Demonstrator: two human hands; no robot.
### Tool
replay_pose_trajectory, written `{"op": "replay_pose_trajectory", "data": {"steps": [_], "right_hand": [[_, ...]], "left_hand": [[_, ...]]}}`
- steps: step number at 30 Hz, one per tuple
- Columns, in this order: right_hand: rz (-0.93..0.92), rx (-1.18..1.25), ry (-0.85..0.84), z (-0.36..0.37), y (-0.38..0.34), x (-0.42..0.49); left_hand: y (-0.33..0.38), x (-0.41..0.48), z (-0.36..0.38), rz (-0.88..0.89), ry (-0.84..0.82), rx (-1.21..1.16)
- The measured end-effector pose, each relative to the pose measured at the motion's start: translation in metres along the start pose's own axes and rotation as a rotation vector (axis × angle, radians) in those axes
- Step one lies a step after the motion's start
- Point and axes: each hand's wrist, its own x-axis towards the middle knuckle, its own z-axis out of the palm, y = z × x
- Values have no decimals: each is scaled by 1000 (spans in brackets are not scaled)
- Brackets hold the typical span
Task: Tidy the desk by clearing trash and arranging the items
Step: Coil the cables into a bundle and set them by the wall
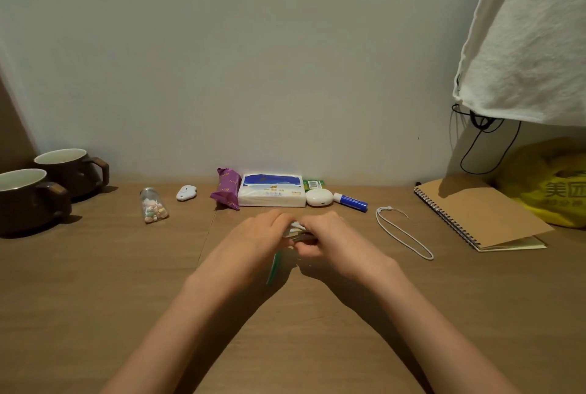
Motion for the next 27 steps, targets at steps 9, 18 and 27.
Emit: {"op": "replay_pose_trajectory", "data": {"steps": [9, 18, 27], "right_hand": [[-38, 61, 6, -3, 13, 0], [-10, 296, -10, -12, 15, -4], [-76, 349, 61, -10, 15, -4]], "left_hand": [[3, 8, 17, -52, -59, 37], [-14, -8, 10, 1, 236, 121], [-5, -8, 20, 77, 281, -14]]}}
